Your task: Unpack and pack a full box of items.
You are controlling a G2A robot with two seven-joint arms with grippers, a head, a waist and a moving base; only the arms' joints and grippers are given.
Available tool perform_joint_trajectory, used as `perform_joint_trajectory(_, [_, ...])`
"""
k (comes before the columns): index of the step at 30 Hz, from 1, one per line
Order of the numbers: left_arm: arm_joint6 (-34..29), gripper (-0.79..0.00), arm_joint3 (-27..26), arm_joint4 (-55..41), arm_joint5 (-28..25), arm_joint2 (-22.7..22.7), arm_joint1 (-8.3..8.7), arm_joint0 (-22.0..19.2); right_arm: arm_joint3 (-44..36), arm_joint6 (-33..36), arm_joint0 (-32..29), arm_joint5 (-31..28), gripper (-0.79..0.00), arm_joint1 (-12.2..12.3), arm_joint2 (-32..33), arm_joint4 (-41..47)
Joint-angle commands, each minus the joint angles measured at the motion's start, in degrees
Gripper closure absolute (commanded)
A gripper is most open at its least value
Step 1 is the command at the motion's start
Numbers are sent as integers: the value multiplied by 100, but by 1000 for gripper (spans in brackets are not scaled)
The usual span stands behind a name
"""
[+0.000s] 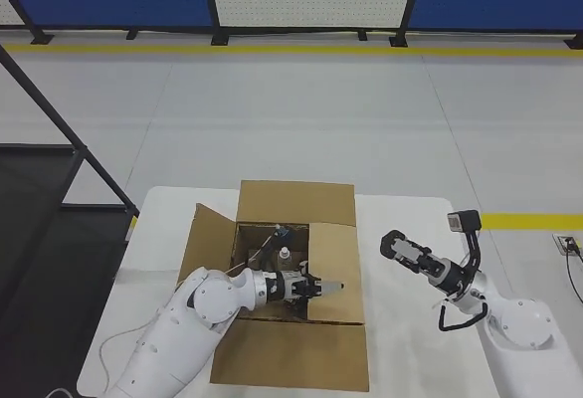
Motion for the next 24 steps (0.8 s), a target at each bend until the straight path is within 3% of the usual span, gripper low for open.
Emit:
perform_joint_trajectory(1, [30,-785,-235,58,-4,-44,19,80,-5,-2,3,-13,-785,14,18,13])
perform_joint_trajectory(12, [660,-785,-1155,458,204,52,-22,300,-22,115,-131,-224,-785,142,447,396])
perform_joint_trajectory(24, [1363,-785,-815,948,469,945,-410,-248,-186,-312,-803,-643,-785,290,1368,805])
